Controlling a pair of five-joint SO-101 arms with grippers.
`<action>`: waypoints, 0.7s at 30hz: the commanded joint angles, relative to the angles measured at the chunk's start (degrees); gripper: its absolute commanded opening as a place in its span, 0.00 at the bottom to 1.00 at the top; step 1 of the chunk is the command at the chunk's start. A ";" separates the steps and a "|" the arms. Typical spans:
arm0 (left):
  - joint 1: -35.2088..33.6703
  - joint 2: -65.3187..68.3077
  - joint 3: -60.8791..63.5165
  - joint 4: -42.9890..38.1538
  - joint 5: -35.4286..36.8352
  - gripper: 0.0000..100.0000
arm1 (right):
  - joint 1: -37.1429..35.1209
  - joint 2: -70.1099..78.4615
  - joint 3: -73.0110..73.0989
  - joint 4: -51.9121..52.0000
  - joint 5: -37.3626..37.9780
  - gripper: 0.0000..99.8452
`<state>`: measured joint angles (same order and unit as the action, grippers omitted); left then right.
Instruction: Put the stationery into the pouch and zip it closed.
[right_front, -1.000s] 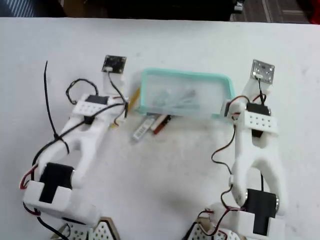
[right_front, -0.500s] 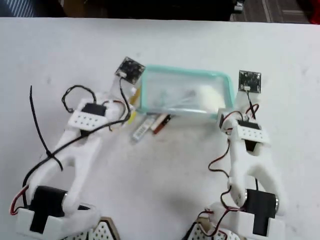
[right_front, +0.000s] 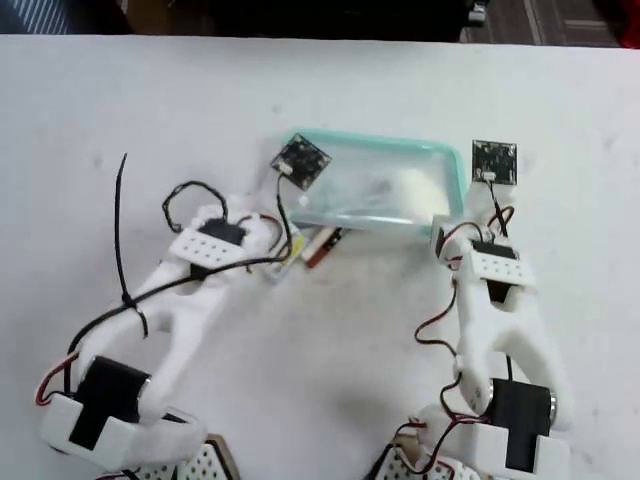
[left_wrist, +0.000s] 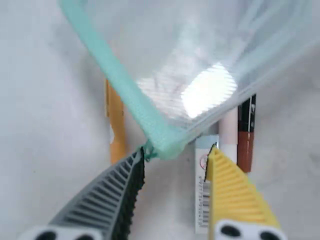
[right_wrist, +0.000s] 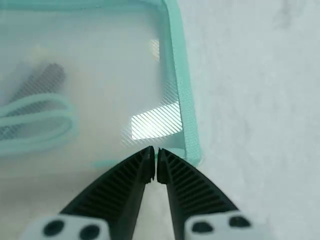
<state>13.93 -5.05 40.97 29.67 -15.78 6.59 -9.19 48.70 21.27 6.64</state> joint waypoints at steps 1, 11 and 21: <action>-1.27 -0.13 -0.09 -5.89 4.40 0.22 | -0.92 -2.07 -0.26 -0.92 0.70 0.02; -4.00 3.21 -0.70 -9.32 4.84 0.23 | -0.92 -2.07 -0.26 -0.92 0.70 0.02; 0.84 7.96 -7.21 -5.10 4.31 0.22 | -1.01 -2.07 -0.26 -0.92 0.70 0.02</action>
<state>11.56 2.24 36.04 25.98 -11.47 6.51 -9.19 48.70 21.19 6.73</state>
